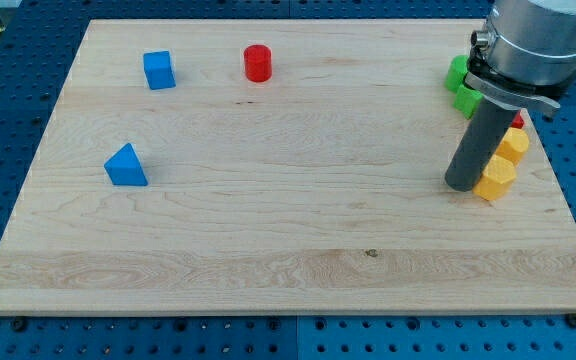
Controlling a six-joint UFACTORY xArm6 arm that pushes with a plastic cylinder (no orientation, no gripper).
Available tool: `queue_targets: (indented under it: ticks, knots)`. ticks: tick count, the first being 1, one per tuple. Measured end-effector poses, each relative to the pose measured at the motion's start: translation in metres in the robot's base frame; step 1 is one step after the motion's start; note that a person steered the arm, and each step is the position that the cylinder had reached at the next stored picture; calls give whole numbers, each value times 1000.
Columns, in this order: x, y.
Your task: Slide the yellow hexagon to the bottom side of the yellow heart
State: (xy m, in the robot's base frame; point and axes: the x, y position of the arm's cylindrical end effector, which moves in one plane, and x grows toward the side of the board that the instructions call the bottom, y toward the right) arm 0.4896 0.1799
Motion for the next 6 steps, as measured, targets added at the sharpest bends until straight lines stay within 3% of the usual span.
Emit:
queue_targets:
  ticks: [1, 4, 5, 6]
  knots:
    - [16, -6]
    - [8, 52]
    - [8, 37]
    - [8, -32]
